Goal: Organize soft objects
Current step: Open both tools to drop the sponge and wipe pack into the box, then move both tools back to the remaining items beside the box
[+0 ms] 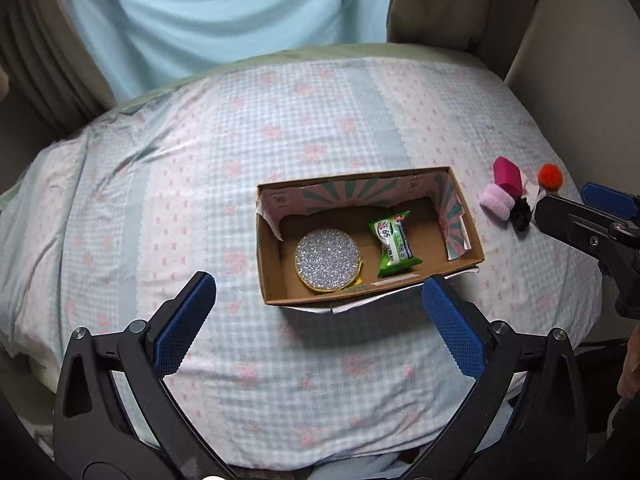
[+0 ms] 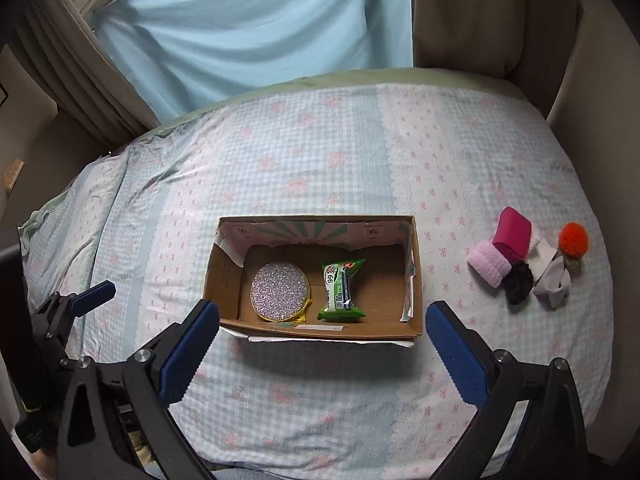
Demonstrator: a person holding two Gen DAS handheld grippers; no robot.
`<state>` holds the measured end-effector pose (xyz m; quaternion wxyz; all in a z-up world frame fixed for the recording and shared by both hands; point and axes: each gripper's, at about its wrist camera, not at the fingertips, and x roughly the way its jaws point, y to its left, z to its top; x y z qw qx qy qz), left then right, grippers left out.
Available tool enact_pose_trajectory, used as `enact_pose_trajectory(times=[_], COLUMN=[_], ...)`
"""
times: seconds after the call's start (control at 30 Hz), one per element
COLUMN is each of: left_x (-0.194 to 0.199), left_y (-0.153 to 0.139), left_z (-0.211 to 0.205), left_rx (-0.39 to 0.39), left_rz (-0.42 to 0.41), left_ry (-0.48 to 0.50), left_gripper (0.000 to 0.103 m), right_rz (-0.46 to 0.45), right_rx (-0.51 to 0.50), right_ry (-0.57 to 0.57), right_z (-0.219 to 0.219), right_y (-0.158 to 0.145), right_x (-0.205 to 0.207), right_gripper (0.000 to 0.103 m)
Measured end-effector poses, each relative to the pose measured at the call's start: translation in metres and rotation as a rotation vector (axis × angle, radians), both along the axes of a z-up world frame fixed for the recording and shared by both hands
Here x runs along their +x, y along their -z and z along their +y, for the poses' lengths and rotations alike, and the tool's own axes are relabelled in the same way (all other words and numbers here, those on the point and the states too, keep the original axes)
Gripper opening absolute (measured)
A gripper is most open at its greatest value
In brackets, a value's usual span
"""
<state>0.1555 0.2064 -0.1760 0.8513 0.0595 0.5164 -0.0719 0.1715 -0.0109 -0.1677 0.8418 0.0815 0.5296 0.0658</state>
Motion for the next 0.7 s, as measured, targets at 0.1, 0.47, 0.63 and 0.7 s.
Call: enact_pose_trajectory(times=[0.1, 0.47, 0.63, 0.7], left_x=[-0.021, -0.093, -0.109, -0.107], left_y=[-0.033, -0.141, -0.161, -0.161], left_z=[-0.004, -0.016, -0.034, -0.048], left_rx=[-0.017, -0.060, -0.100, -0.100], left_rz=[-0.086, -0.383, -0.454, -0.450], left_ry=[-0.013, -0.098, -0.109, -0.102], left_gripper=[0.103, 0.103, 0.103, 0.103], right_rz=[-0.081, -0.371, -0.465, -0.479], right_rx=[-0.022, -0.092, -0.109, -0.095], right_ry=[0.013, 0.075, 0.106, 0.110], right_z=[-0.008, -0.046, -0.064, -0.073], right_y=[-0.030, -0.130, -0.155, -0.158], right_x=[-0.021, -0.100, -0.123, -0.126], right_gripper=[0.103, 0.103, 0.103, 0.103])
